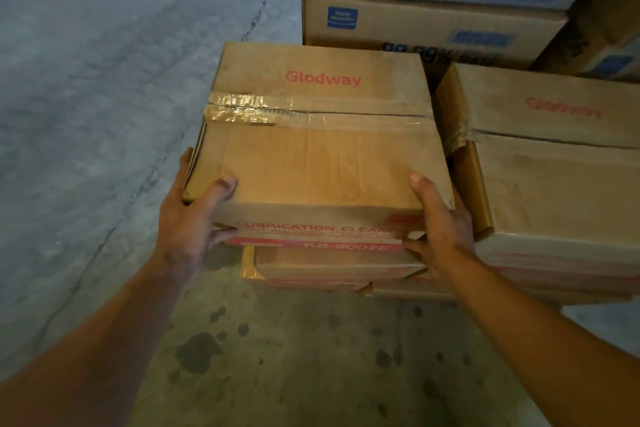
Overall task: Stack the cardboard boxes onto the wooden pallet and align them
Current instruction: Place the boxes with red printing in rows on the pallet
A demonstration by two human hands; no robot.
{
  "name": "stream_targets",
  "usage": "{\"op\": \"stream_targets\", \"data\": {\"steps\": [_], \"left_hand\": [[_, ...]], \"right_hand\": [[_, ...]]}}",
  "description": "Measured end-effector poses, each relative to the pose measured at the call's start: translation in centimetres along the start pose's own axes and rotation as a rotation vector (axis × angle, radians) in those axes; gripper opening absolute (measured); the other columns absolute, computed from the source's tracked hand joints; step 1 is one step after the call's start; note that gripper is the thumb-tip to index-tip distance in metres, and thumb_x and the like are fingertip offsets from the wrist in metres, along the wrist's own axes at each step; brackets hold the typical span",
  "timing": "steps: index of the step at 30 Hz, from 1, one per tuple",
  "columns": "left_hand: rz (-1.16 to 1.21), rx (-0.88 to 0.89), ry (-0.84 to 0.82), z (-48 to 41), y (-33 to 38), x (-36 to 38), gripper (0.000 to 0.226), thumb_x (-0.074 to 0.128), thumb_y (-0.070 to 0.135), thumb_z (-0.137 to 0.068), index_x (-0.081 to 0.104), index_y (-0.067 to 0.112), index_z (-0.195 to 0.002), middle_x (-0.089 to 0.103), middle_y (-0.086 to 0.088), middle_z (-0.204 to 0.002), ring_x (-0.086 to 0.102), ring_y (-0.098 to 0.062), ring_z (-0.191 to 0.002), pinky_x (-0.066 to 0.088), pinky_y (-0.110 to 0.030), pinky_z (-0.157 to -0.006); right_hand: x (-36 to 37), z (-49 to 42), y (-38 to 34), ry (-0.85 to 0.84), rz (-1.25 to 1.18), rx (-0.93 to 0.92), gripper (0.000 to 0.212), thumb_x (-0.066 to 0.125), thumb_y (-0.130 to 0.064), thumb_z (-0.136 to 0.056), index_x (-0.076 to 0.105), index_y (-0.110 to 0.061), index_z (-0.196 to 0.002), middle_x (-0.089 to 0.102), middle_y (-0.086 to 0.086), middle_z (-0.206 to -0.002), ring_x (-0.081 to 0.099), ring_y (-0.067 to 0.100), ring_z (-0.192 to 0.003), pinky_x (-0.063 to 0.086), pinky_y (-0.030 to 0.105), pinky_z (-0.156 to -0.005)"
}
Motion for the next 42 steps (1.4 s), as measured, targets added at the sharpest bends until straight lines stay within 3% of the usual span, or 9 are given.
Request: {"op": "stream_targets", "data": {"steps": [4,8,14,18,21,28,32,39,42], "left_hand": [[0.008,0.039,0.012,1.8,0.3,0.3,0.042,0.073,0.028,-0.089,0.059,0.042,-0.126,0.067,0.011,-0.113,0.063,-0.015,-0.107,0.060,-0.057,-0.079],[0.038,0.058,0.062,4.7,0.2,-0.4,0.036,0.071,0.028,-0.090,0.062,0.033,-0.124,0.073,0.017,-0.099,0.067,-0.014,-0.100,0.061,-0.054,-0.073],[0.043,0.129,0.224,12.0,1.6,-3.1,0.029,0.070,0.025,-0.092,0.064,0.039,-0.116,0.072,0.017,-0.093,0.070,-0.013,-0.089,0.061,-0.051,-0.064],[0.074,0.132,0.383,20.9,1.4,-5.2,0.058,0.073,0.030,-0.089,0.049,0.039,-0.141,0.058,0.008,-0.114,0.062,-0.022,-0.104,0.060,-0.055,-0.073],[0.135,0.094,0.474,27.7,-0.4,-6.7,0.067,0.077,0.031,-0.087,0.045,0.037,-0.145,0.059,0.005,-0.118,0.064,-0.022,-0.105,0.060,-0.058,-0.077],[0.230,0.082,0.677,43.6,-7.5,-10.7,0.055,0.078,0.027,-0.085,0.053,0.036,-0.133,0.064,0.003,-0.120,0.066,-0.017,-0.102,0.060,-0.053,-0.074],[0.260,0.054,0.829,52.7,-13.2,-13.6,0.054,0.079,0.028,-0.083,0.056,0.033,-0.132,0.069,0.003,-0.116,0.070,-0.018,-0.100,0.062,-0.050,-0.072],[0.396,-0.050,0.986,68.5,-24.5,-17.6,0.056,0.078,0.022,-0.085,0.056,0.035,-0.135,0.067,0.002,-0.117,0.068,-0.021,-0.104,0.062,-0.049,-0.075],[0.462,-0.086,1.009,76.9,-29.8,-19.2,0.057,0.078,0.022,-0.084,0.055,0.036,-0.135,0.064,0.001,-0.124,0.065,-0.020,-0.109,0.058,-0.055,-0.087]], "right_hand": [[-0.3,0.7,-0.5,-0.046,-0.017,-0.041,0.047,0.077,-0.081,-0.054,0.055,-0.072,-0.095,0.060,-0.013,-0.125,0.057,0.026,-0.121,0.048,0.066,-0.099],[-1.1,1.3,-1.2,-0.088,-0.023,-0.055,0.063,0.077,-0.062,-0.074,0.053,-0.052,-0.132,0.061,-0.010,-0.122,0.059,0.024,-0.114,0.052,0.063,-0.095],[-1.5,5.0,-3.1,-0.290,0.059,-0.141,0.047,0.071,-0.072,-0.073,0.055,-0.066,-0.117,0.061,-0.013,-0.125,0.060,0.021,-0.115,0.051,0.063,-0.097],[-3.0,8.7,-4.0,-0.461,0.122,-0.235,0.019,0.069,-0.068,-0.079,0.059,-0.070,-0.096,0.067,-0.014,-0.115,0.066,0.017,-0.107,0.056,0.057,-0.092],[-4.2,12.0,-4.3,-0.583,0.173,-0.283,0.035,0.068,-0.063,-0.084,0.062,-0.053,-0.116,0.070,-0.012,-0.112,0.068,0.018,-0.103,0.058,0.053,-0.090],[-7.7,21.4,0.9,-0.784,0.219,-0.249,0.047,0.070,-0.044,-0.091,0.054,-0.040,-0.135,0.058,-0.020,-0.115,0.059,0.010,-0.105,0.052,0.033,-0.092],[-9.6,27.6,6.5,-0.868,0.306,-0.294,0.032,0.065,-0.029,-0.096,0.052,-0.032,-0.125,0.055,-0.025,-0.104,0.056,-0.024,-0.075,0.044,0.001,-0.064],[-14.9,37.4,18.9,-1.067,0.499,-0.213,0.011,0.067,-0.043,-0.093,0.061,-0.042,-0.103,0.065,-0.015,-0.104,0.065,0.011,-0.094,0.056,0.040,-0.084],[-18.9,42.8,24.9,-1.157,0.598,-0.188,0.038,0.068,-0.061,-0.086,0.061,-0.042,-0.118,0.066,-0.008,-0.118,0.065,0.020,-0.107,0.055,0.046,-0.092]]}}
Point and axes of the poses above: each hand's wrist, its own z-axis away from the middle knuckle, its own x-axis out of the palm, y = z × x, the point moved 4 cm from there along -z, towards the middle knuckle
